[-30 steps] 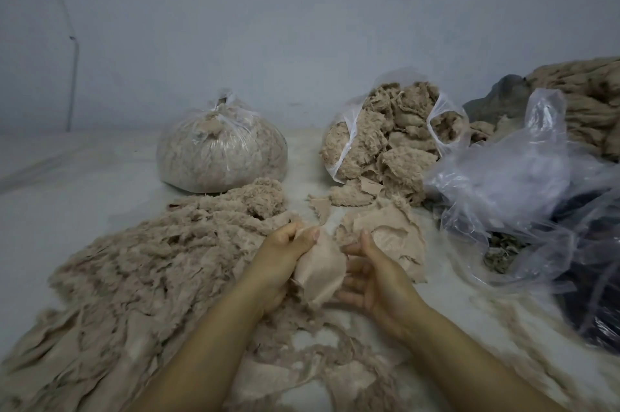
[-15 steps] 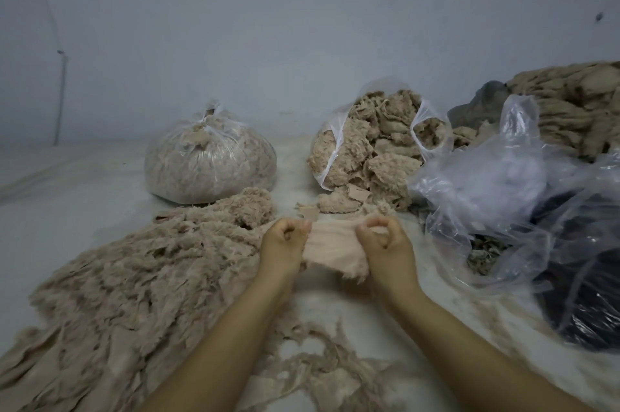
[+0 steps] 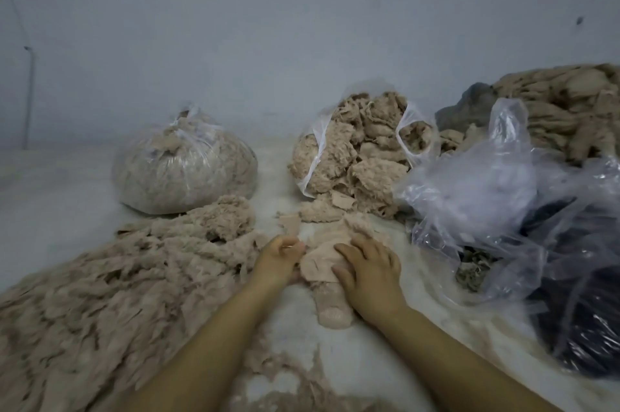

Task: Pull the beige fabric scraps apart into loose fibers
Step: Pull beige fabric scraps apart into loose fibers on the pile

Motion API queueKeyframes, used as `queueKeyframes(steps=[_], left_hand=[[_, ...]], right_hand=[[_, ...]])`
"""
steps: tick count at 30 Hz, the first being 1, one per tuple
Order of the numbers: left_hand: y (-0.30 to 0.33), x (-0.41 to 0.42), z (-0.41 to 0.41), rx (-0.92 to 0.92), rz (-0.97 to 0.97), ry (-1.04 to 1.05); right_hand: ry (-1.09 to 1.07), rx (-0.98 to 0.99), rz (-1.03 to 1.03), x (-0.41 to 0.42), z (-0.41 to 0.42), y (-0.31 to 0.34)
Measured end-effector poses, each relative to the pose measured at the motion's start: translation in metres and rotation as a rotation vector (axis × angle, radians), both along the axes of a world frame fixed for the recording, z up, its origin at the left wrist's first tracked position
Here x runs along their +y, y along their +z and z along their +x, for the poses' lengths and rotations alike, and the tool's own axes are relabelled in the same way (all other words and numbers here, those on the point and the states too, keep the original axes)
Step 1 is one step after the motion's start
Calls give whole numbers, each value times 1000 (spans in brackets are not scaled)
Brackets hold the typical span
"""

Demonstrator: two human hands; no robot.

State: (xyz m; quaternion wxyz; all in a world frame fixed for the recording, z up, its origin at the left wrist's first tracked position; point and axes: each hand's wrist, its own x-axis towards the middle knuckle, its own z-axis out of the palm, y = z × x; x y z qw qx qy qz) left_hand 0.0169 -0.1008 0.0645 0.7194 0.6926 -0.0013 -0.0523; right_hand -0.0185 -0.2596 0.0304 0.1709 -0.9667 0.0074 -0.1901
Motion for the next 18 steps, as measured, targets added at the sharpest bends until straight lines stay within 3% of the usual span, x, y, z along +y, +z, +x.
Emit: queueKeyframes(steps=[3, 6, 9, 13, 15, 18], left_hand=[[7, 36, -10, -138, 299, -103], [15, 86, -31, -486, 813, -348], [17, 130, -59, -771, 1120, -467], [5, 182, -84, -738, 1593, -505], [-2, 201, -92, -700, 1656, -514], [-15, 207, -95, -629, 1597, -527]], right_hand=[[-54, 144, -35, -6, 7, -6], [-45, 222, -15, -6, 8, -2], [-67, 150, -43, 4, -4, 1], [118, -80, 47, 31, -35, 6], [326, -61, 30, 45, -55, 2], [558, 56, -157, 56, -76, -9]])
